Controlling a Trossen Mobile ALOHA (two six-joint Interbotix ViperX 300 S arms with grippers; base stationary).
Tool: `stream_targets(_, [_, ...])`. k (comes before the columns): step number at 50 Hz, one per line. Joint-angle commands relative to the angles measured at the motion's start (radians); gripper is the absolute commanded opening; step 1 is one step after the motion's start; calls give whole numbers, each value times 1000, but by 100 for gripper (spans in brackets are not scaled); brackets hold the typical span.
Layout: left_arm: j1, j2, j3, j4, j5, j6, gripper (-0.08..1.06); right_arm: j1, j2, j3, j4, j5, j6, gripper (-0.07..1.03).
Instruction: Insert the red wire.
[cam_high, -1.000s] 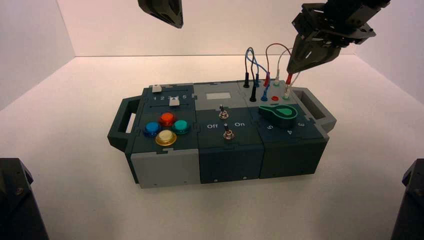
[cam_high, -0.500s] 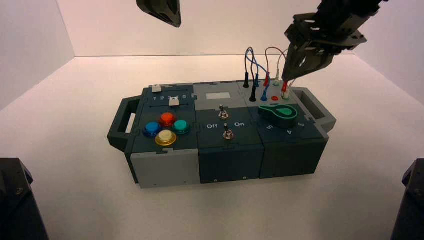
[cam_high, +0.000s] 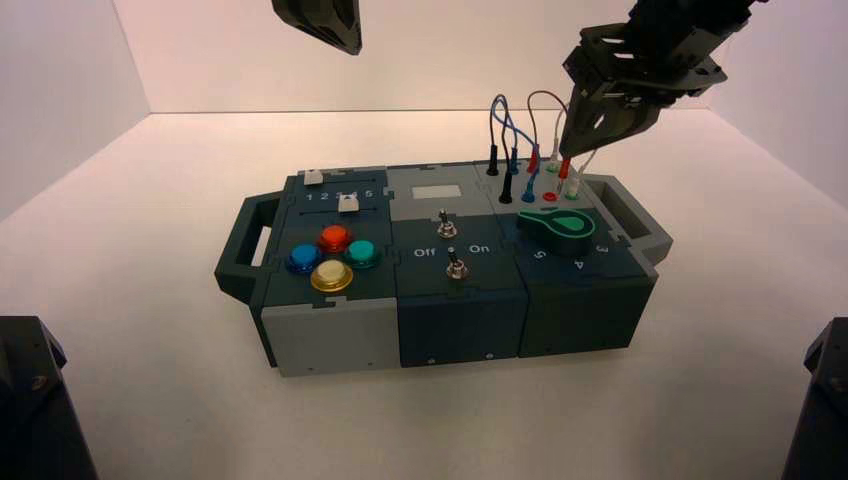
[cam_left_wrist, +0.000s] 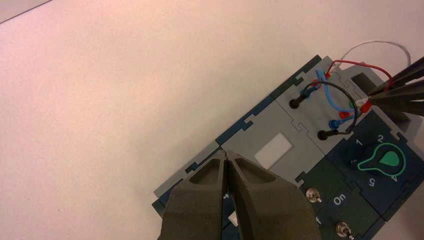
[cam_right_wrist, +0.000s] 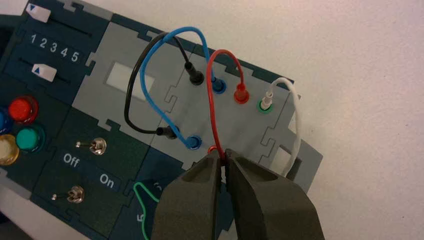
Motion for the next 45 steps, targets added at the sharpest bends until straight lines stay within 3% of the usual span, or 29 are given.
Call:
stream_targets(1, [6,-5,-18,2,-8,8,-3,5,2,-31,0,-11,3,-2])
stream_targets(45, [15,2,-17,3,-8,11,-3,5,49,-52,2,-21,3,-2])
